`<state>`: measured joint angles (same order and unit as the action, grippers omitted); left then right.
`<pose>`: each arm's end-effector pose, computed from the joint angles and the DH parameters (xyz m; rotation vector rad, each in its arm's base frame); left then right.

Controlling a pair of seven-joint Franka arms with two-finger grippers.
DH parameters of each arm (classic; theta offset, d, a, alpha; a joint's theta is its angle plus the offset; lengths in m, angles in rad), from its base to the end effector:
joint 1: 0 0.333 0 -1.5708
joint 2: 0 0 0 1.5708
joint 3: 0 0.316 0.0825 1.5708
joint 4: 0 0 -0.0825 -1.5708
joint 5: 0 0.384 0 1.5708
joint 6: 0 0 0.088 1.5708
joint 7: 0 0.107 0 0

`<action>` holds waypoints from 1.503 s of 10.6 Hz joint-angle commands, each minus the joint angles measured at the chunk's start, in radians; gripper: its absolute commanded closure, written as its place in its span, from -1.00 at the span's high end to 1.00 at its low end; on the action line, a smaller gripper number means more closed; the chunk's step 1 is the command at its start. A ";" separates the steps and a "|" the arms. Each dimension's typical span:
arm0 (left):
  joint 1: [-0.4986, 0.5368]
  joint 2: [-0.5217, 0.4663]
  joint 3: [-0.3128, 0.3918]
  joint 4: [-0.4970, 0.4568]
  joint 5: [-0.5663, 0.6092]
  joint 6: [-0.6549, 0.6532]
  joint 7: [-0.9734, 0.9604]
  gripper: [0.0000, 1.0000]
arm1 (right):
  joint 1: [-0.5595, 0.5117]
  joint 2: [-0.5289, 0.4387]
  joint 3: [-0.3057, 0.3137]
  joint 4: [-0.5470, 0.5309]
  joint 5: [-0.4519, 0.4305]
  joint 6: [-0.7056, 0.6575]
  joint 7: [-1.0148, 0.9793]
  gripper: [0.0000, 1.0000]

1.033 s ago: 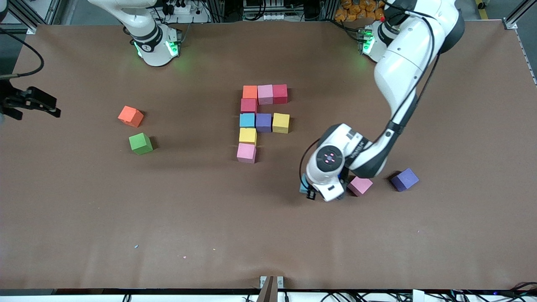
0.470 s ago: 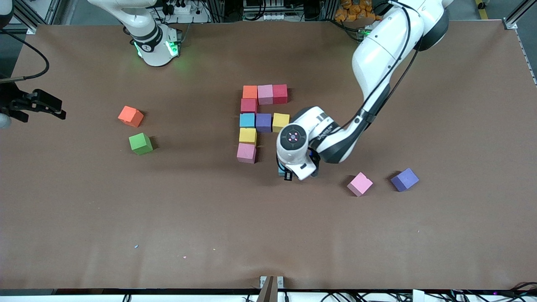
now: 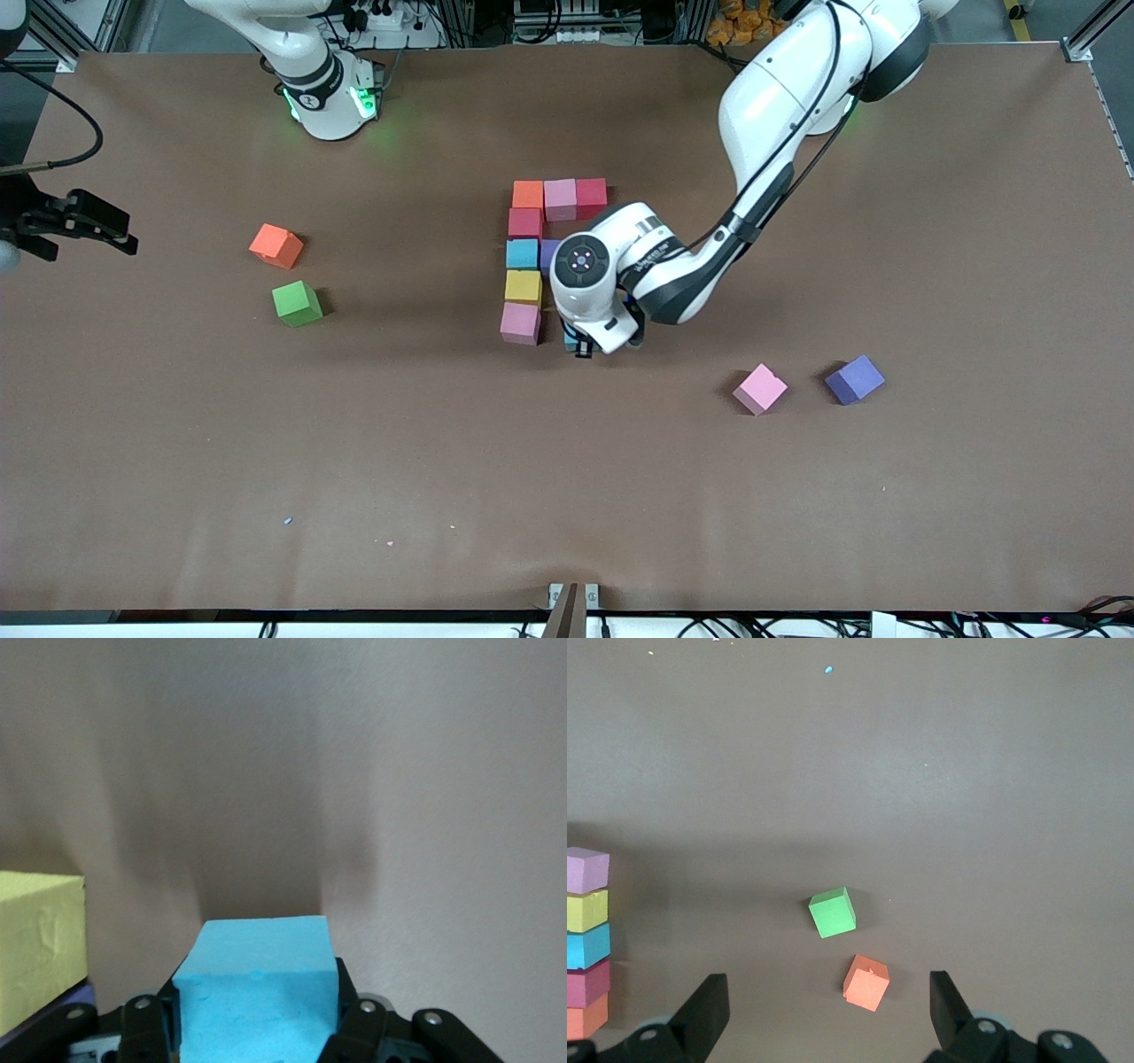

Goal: Arrange 11 blocks into digit 3
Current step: 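Carry the cyan block with the left gripper to the yellow block, then lower the cyan block beside the yellow block with the left gripper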

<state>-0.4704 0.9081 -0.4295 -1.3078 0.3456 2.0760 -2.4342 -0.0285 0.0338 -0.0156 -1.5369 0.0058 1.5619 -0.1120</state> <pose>0.5264 -0.5157 0.2166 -2.2580 -2.0944 0.0581 0.5637 -0.0241 0.6208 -3.1338 -0.1065 0.0131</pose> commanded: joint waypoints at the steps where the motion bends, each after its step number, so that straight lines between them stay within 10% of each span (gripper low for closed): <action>1: -0.019 -0.020 0.011 -0.010 -0.022 -0.016 -0.041 -0.83 | 0.004 0.006 -0.001 0.018 0.014 -0.003 0.006 1.00; 16: -0.065 0.020 0.021 -0.005 -0.022 0.111 -0.046 -0.82 | 0.005 0.006 0.000 0.023 0.014 -0.005 0.006 1.00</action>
<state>-0.5236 0.9277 -0.4230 -1.3127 0.3456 2.1701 -2.4722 -0.0275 0.0338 -0.0132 -1.5311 0.0061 1.5627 -0.1120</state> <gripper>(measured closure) 0.383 0.000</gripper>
